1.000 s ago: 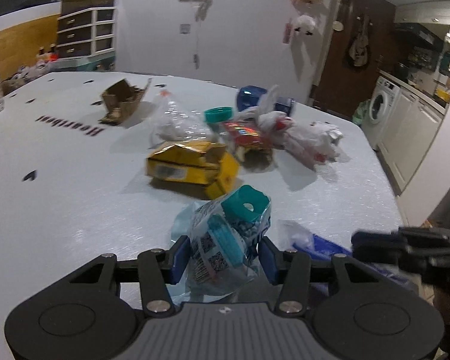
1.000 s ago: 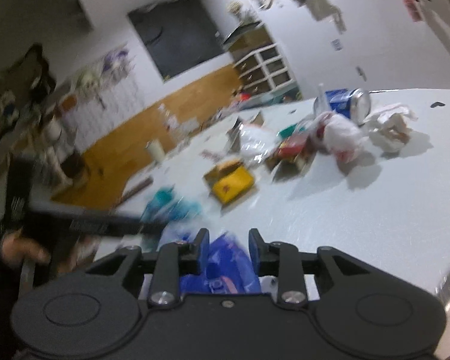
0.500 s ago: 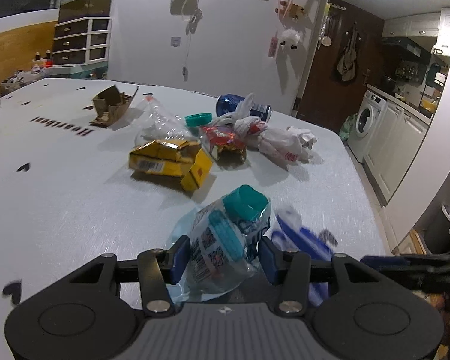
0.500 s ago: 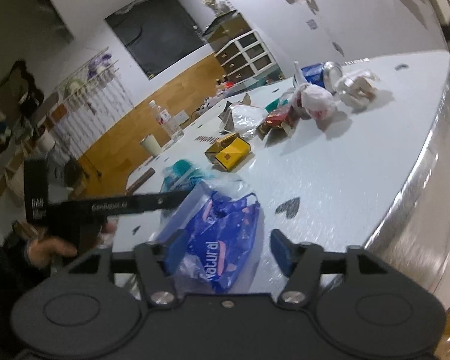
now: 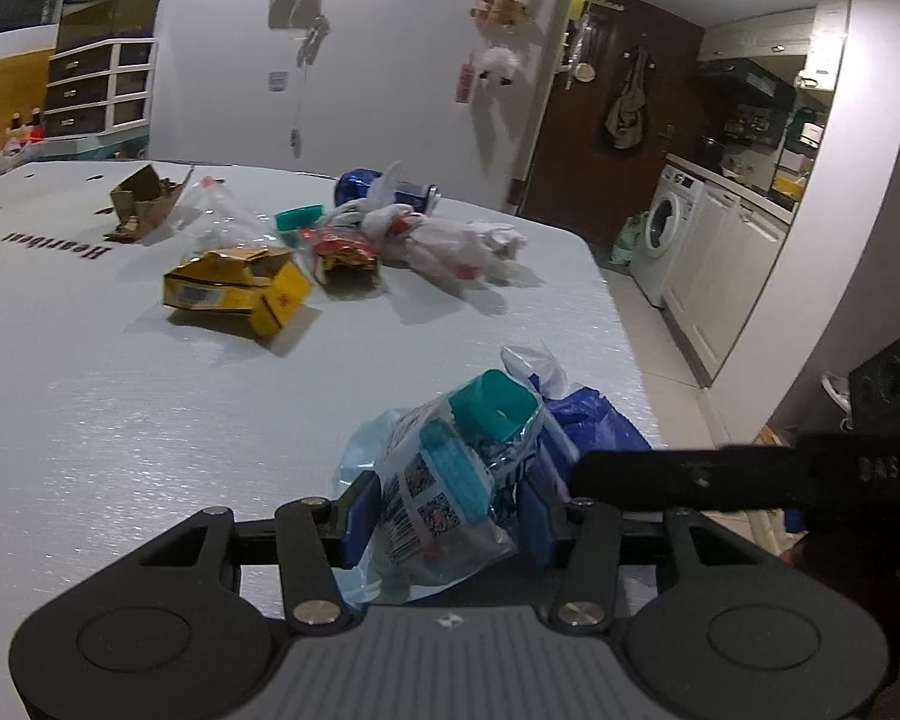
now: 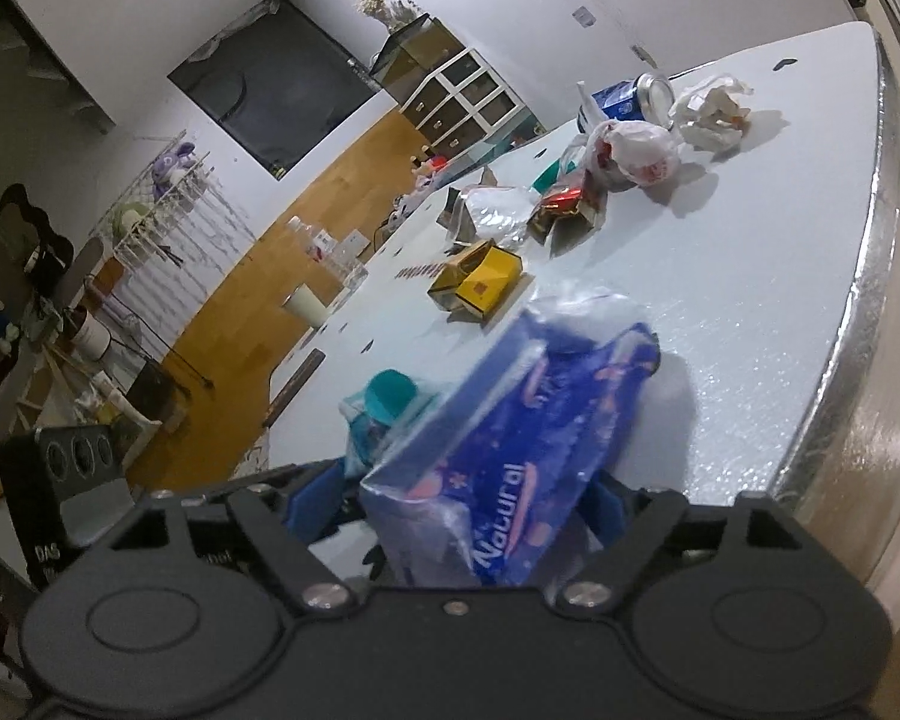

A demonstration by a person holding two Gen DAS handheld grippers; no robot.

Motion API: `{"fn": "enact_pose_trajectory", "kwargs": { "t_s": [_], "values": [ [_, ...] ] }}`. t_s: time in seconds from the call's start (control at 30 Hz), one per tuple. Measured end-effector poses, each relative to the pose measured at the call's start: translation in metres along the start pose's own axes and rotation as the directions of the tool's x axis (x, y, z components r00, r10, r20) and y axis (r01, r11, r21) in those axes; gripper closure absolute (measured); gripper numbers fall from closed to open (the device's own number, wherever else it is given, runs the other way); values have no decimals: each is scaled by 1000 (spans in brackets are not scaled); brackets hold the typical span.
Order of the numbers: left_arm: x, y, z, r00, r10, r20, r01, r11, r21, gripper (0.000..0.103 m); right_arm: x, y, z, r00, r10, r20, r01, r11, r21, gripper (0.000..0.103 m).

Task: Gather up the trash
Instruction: 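Grasp the clear bag with teal cap with left tool while right tool grasps blue bag, then carry the clear bag and blue bag with both tools over the yellow bin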

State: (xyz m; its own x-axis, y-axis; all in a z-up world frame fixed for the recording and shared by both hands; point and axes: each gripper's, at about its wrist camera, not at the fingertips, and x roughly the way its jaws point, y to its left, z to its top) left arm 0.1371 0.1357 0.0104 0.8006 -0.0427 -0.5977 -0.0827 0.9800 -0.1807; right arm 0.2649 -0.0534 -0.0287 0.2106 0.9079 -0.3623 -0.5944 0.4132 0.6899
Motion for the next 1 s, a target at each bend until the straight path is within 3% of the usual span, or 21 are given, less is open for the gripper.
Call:
{"fn": "enact_pose_trajectory", "kwargs": {
  "t_s": [0.1, 0.23, 0.27, 0.47, 0.53, 0.73, 1.0],
  "values": [
    [-1, -5, -3, 1000, -19, 1, 19, 1000, 5, 52, -3, -4, 0, 1000, 6, 16, -7, 1000, 28, 24],
    [-2, -3, -4, 1000, -16, 9, 16, 1000, -9, 52, -9, -11, 1, 999, 9, 42, -13, 997, 83, 45],
    [-3, -3, -4, 1000, -11, 11, 12, 1000, -14, 52, -10, -14, 1, 999, 22, 44, -27, 995, 100, 46],
    [-6, -1, -5, 1000, -4, 22, 5, 1000, -29, 52, -19, -8, 0, 998, 6, 66, -10, 998, 61, 65],
    [-9, -2, -4, 999, -3, 32, 4, 1000, -31, 52, -21, -5, -1, 998, -2, 69, 0, 999, 37, 83],
    [-22, -8, 6, 996, -7, 90, 10, 999, -31, 53, -34, 0, 1, 995, -20, 102, 22, 1000, -16, 90],
    [-21, -33, 16, 989, -34, 142, 33, 999, 5, 56, -73, -4, 3, 976, -93, 197, 105, 993, -55, 91]
  ]
}}
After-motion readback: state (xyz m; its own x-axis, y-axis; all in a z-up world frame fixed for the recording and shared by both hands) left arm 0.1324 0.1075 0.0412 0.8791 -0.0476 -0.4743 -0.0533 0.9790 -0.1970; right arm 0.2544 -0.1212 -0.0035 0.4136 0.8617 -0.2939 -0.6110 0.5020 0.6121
